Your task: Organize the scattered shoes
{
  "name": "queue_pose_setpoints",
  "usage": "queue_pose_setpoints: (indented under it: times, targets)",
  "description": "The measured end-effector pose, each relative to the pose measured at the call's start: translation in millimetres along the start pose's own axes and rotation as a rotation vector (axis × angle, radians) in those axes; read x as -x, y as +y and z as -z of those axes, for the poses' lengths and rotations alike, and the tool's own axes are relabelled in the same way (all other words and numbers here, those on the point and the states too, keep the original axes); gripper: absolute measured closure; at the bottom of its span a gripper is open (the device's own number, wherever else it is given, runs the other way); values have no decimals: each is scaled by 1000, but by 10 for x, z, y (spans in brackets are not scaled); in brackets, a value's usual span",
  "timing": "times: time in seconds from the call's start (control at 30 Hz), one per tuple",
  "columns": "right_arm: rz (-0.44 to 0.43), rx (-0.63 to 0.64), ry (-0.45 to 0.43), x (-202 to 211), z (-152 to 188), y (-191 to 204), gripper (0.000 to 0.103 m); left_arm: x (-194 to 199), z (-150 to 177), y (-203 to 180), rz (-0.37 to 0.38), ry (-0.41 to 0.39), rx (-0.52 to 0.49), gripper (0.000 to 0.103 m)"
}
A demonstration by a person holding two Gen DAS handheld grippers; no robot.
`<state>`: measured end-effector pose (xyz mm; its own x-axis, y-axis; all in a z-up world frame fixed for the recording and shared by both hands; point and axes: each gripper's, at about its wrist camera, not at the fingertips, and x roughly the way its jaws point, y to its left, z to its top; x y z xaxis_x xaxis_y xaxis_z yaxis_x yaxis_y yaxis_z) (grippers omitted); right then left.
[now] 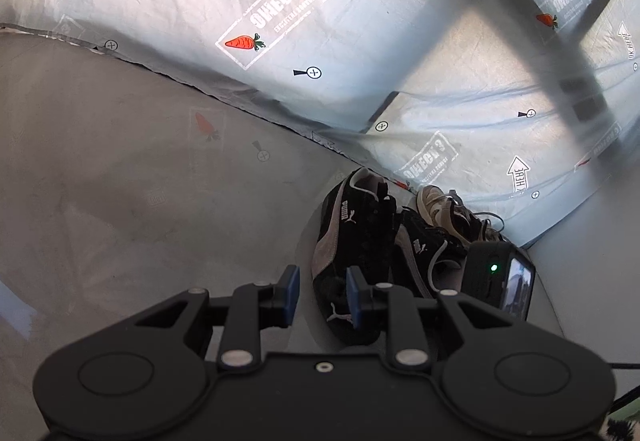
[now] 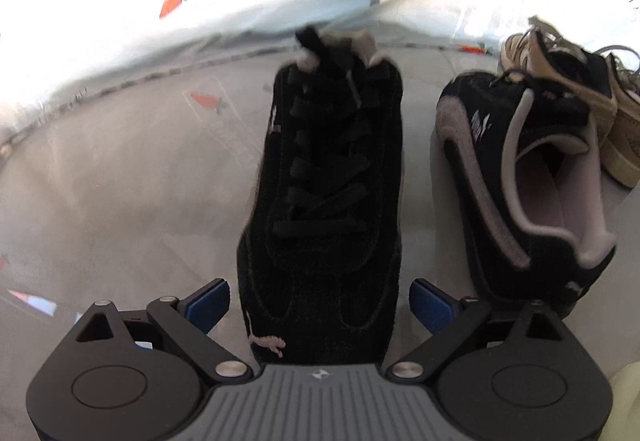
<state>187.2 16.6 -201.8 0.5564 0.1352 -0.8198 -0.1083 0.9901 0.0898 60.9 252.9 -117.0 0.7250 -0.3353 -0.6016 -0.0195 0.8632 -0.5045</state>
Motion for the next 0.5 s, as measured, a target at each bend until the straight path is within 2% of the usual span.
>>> queue_pose_setpoints:
  times: [0.1, 0.17, 0.33, 0.43, 0.5]
  targets:
    - [3, 26, -22, 26, -79, 7, 7, -33, 10, -1, 2, 13, 1, 78]
    - [3, 47, -47, 71, -130, -8, 7, -11, -7, -14, 7, -8, 6, 78]
    - [-33, 57, -190, 547, -314, -337, 8, 39, 25, -4, -18, -50, 21, 78]
    - [61, 70, -212, 733, -364, -625, 26, 40, 107, 24, -53, -64, 68, 78]
    - [95, 50, -206, 780, -363, -830, 30, 59, 163, 12, -75, -73, 99, 78]
